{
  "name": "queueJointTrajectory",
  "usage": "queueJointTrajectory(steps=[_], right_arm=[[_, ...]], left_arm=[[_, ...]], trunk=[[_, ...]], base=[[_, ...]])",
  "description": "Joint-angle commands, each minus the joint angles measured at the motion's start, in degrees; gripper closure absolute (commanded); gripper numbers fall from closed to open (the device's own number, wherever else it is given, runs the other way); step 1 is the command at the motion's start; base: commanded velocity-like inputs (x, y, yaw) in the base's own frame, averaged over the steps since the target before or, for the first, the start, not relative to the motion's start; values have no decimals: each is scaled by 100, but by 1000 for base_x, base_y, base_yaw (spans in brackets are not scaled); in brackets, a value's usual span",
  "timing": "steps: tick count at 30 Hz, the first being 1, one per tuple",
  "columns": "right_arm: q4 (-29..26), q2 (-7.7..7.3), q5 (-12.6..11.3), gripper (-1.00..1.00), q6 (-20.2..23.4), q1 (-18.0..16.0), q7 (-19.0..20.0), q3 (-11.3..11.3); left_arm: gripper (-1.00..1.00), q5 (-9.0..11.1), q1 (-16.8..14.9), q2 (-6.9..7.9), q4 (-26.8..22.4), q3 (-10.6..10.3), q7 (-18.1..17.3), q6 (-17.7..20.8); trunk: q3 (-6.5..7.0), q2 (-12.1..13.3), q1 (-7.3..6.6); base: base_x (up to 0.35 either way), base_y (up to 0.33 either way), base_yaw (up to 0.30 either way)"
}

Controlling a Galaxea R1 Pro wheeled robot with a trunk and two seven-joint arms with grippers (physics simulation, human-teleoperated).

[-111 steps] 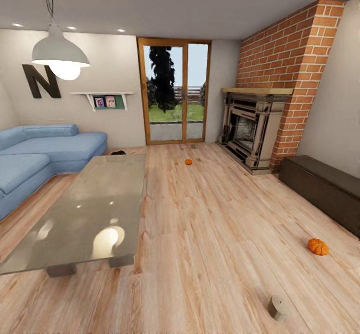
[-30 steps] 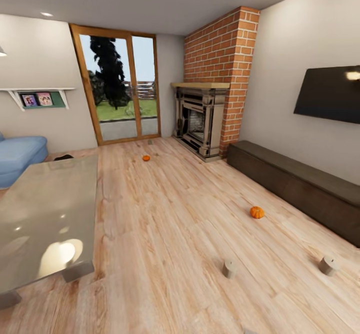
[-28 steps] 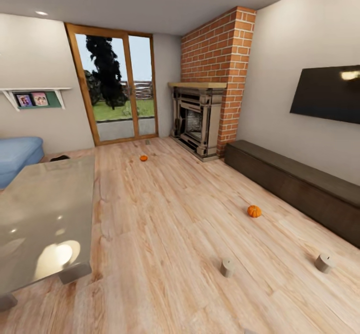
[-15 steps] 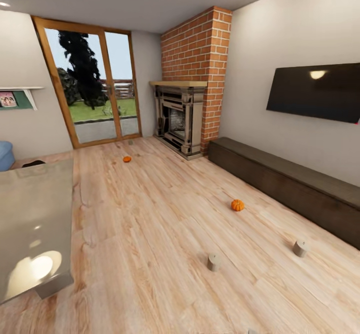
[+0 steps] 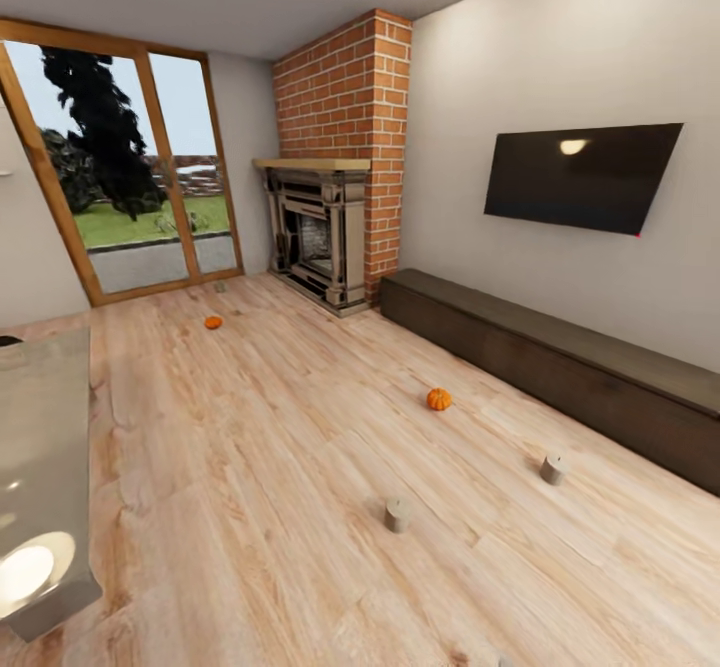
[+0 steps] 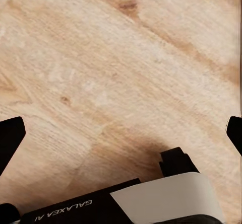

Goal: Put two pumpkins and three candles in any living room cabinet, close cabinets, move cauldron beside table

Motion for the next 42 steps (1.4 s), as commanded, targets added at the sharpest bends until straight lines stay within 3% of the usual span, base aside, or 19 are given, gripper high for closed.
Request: queueJointTrajectory(steps=[1, 8, 27, 34, 42], right_arm=[[20, 0, -1, -100, 0, 0, 1, -9], [184, -2, -8, -100, -9, 0, 3, -112], [227, -9, -8, -100, -185, 0, 1, -129], [228, -10, -1, -100, -209, 0, 3, -409], [223, -10, -1, -100, -202, 0, 3, -446]], left_arm=[[-100, 0, 0, 0, 0, -1, 0, 0], [-100, 0, 0, -2, 0, 2, 0, 0], [-100, 0, 0, -10, 0, 3, -1, 9], [-100, 0, 0, -10, 0, 3, -1, 8], [-100, -3, -2, -10, 0, -6, -1, 9]], trunk=[[-3, 0, 0], [-24, 0, 0], [-86, 0, 0], [-111, 0, 0], [-138, 0, 0]], base=[[0, 0, -264], [0, 0, -264], [0, 0, -264], [56, -41, -264], [229, -169, -263]])
